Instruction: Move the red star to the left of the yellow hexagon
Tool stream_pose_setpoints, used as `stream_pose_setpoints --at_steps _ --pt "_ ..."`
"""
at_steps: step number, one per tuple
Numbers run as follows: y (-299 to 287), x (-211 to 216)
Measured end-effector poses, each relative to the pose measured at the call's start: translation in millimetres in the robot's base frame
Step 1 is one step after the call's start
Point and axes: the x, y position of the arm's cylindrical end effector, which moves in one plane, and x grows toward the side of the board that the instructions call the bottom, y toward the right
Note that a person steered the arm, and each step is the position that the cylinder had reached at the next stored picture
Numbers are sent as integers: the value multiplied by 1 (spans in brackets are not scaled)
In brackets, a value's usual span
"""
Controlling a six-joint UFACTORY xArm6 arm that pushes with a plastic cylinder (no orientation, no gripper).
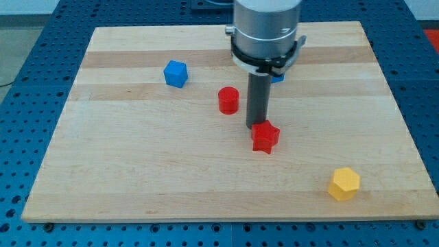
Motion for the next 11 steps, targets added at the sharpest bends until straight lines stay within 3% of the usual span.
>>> stream_pose_setpoints --at_steps 8,9,10,11 --pt "2 88" --pt "-10 89" --pt "-11 60" --pt "58 18"
